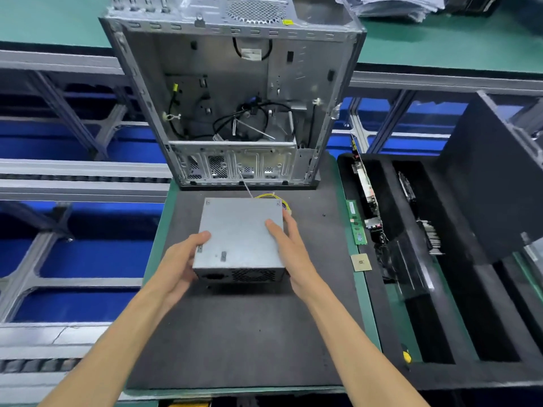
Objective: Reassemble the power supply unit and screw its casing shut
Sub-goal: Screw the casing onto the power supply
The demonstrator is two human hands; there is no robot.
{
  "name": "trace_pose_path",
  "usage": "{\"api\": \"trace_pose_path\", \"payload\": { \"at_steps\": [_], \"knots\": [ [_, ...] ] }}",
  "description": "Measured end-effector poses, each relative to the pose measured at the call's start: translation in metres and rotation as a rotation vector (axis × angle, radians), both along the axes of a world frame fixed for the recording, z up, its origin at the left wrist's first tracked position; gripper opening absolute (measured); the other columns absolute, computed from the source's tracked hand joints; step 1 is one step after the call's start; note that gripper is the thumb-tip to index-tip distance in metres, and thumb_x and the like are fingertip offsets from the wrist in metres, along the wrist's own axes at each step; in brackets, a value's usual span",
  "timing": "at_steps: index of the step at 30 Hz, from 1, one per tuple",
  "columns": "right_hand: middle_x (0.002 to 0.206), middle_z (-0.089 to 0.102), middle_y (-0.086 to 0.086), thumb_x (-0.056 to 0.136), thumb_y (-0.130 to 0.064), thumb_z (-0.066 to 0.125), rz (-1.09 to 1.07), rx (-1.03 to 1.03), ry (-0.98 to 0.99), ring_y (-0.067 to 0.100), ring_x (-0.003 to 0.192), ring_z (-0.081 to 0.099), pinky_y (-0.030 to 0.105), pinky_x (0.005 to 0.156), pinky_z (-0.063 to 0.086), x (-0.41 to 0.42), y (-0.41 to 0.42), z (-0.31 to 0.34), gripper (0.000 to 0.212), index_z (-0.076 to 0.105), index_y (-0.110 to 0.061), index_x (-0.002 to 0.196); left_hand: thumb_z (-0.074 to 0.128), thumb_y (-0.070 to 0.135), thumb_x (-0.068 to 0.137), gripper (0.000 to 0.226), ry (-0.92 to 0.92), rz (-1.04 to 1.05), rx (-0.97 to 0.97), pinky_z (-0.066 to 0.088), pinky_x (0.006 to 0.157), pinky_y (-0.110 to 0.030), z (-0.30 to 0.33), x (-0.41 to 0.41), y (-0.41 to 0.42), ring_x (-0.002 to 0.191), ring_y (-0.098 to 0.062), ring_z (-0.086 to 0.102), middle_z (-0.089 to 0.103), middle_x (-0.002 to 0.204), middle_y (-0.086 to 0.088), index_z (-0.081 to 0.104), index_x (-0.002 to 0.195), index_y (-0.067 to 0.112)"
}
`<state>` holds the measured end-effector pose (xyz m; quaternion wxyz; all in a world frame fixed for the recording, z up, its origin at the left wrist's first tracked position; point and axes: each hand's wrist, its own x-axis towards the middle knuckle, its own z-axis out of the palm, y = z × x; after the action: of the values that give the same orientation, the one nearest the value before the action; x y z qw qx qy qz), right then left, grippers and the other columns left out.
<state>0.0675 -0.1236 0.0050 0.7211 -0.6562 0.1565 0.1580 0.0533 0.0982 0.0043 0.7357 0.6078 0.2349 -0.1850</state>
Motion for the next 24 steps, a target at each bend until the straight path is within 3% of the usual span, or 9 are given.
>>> {"api": "trace_pose_path", "payload": {
  "at_steps": [3,5,7,10,14,18,24],
  "knots": [
    [0.113,0.054,-0.054,0.1,-0.044,0.061,0.016,-0.01,-0.016,-0.026,0.107,0.055,0.014,0.092,0.044,0.01,0.015,-0.007,0.06,0.033,-0.051,0.153,0.065,0.034,0.092,0.019,0.006,0.064,0.043,0.052,0.089,-0.042,-0.002,0.01,0.008,0.087,-0.019,0.075,0.078,0.108,-0.006,0.081,0.092,0.024],
    [0.118,0.047,-0.059,0.103,-0.045,0.055,0.031,-0.048,-0.016,-0.03,0.11,0.048,0.015,0.101,0.039,0.014,0.028,-0.011,0.062,0.025,-0.051,0.157,0.065,0.039,0.089,0.022,0.016,0.086,0.095,0.051,0.092,-0.041,-0.003,0.021,0.014,0.085,-0.017,0.076,0.079,0.104,-0.002,0.081,0.088,0.024],
    [0.145,0.042,-0.042,0.107,-0.043,0.048,0.039,-0.066,-0.018,-0.014,0.132,0.045,0.028,0.119,0.033,0.018,0.042,-0.013,0.061,0.019,-0.047,0.16,0.064,0.041,0.091,0.026,0.034,0.1,0.108,0.052,0.099,-0.041,-0.006,0.03,0.018,0.088,-0.017,0.076,0.079,0.101,0.001,0.077,0.097,0.019],
    [0.162,0.031,-0.024,0.11,-0.038,0.041,0.03,-0.088,-0.028,0.003,0.147,0.035,0.035,0.125,0.026,0.024,0.055,-0.019,0.059,0.016,-0.042,0.162,0.06,0.04,0.096,0.027,0.077,0.112,0.095,0.048,0.107,-0.043,-0.015,0.039,0.019,0.1,-0.021,0.073,0.079,0.103,0.003,0.072,0.106,0.018],
    [0.164,0.032,-0.014,0.11,-0.036,0.04,-0.009,-0.102,-0.008,0.008,0.149,0.034,0.038,0.125,0.026,0.032,0.058,-0.029,0.056,0.02,-0.038,0.163,0.054,0.044,0.098,0.031,0.091,0.04,0.119,0.046,0.11,-0.044,-0.024,0.047,0.02,0.098,-0.017,0.075,0.079,0.103,0.006,0.072,0.106,0.02],
    [0.162,0.036,-0.01,0.109,-0.034,0.041,-0.024,-0.102,-0.007,0.012,0.147,0.039,0.042,0.124,0.031,0.036,0.058,-0.033,0.055,0.025,-0.035,0.162,0.051,0.048,0.098,0.033,0.088,0.003,0.175,0.041,0.114,-0.044,-0.025,0.048,0.019,0.109,-0.018,0.07,0.078,0.106,0.011,0.071,0.108,0.024],
    [0.158,0.044,-0.011,0.108,-0.032,0.045,-0.042,-0.086,-0.006,0.011,0.143,0.045,0.041,0.122,0.034,0.034,0.058,-0.03,0.055,0.029,-0.036,0.161,0.05,0.046,0.102,0.042,0.085,0.016,0.133,0.037,0.117,-0.044,-0.019,0.043,0.014,0.119,-0.021,0.065,0.073,0.122,0.003,0.065,0.13,0.019]
  ]
}}
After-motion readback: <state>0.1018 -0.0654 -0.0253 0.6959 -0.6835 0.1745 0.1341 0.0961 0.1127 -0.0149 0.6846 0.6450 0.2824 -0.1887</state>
